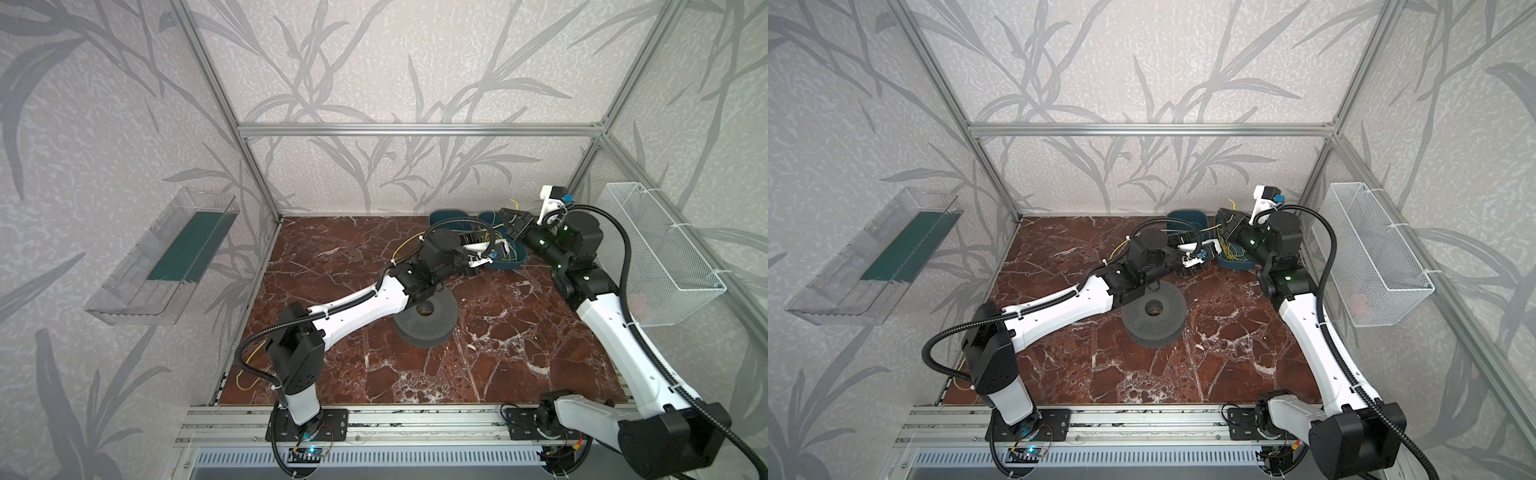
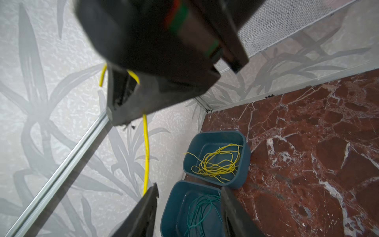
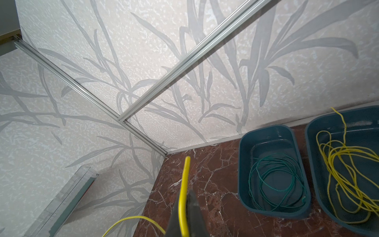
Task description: Wrap the cables
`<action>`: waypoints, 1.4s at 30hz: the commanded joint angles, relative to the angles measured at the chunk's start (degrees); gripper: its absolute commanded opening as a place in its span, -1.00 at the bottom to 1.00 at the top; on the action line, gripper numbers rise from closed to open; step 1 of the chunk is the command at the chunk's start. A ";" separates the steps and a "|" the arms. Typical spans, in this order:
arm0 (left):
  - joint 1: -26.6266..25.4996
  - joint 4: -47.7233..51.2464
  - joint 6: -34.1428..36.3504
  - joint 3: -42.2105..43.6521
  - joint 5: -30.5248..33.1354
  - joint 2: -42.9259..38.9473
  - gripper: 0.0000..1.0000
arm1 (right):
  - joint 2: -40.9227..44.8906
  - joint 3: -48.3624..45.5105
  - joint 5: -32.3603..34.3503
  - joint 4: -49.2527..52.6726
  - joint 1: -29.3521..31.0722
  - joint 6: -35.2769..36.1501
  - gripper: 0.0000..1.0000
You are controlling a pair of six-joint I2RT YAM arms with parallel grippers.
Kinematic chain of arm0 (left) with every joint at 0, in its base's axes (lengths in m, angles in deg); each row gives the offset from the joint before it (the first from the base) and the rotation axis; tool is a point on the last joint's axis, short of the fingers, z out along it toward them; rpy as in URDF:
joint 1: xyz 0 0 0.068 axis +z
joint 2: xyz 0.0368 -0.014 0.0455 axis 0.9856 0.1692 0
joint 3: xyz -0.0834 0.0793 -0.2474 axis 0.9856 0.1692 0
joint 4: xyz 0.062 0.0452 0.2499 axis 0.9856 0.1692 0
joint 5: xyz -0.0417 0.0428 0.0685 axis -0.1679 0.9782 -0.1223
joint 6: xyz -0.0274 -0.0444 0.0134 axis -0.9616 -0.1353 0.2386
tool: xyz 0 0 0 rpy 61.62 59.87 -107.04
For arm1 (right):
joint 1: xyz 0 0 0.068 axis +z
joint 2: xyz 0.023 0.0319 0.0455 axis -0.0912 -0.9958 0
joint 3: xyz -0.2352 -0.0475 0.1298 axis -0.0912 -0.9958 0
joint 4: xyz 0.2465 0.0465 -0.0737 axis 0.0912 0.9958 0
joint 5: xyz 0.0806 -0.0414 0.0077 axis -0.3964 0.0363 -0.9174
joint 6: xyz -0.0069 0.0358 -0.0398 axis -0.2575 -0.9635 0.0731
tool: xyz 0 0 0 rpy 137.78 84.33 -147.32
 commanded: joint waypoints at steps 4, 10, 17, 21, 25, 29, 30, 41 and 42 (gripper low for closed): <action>-2.31 7.04 2.77 3.22 -2.46 -5.81 0.27 | -0.64 1.27 2.54 1.22 0.01 2.40 -1.00; -2.67 -3.98 0.22 6.52 3.85 -7.87 0.58 | -1.18 0.55 0.67 -0.14 0.47 0.78 -1.00; -1.42 4.14 -0.49 -5.06 4.56 0.66 0.34 | 2.05 -3.01 0.05 -1.41 2.43 -1.29 -1.00; -0.49 5.18 -1.86 -6.07 3.30 2.96 0.01 | 3.91 -3.67 0.20 -0.72 2.43 -1.40 -1.00; -0.46 4.80 -3.01 -3.59 2.35 2.88 -0.07 | 4.30 -2.79 0.55 0.00 2.43 -0.97 -1.00; -0.20 3.15 -3.72 -2.56 3.50 3.20 -0.38 | 4.12 -2.52 -0.53 -0.65 2.43 -1.82 -1.00; -0.03 2.61 -3.95 -2.31 3.53 3.09 -0.44 | 4.28 -2.66 -0.53 -0.62 2.43 -2.00 -1.00; 0.42 2.38 -3.30 0.26 3.70 2.90 -0.93 | 4.73 -2.89 -1.15 -1.01 2.43 -2.84 -1.00; 0.42 2.06 -3.44 0.66 3.71 2.70 -1.00 | 4.73 -2.72 -1.23 -0.83 2.43 -2.82 -1.00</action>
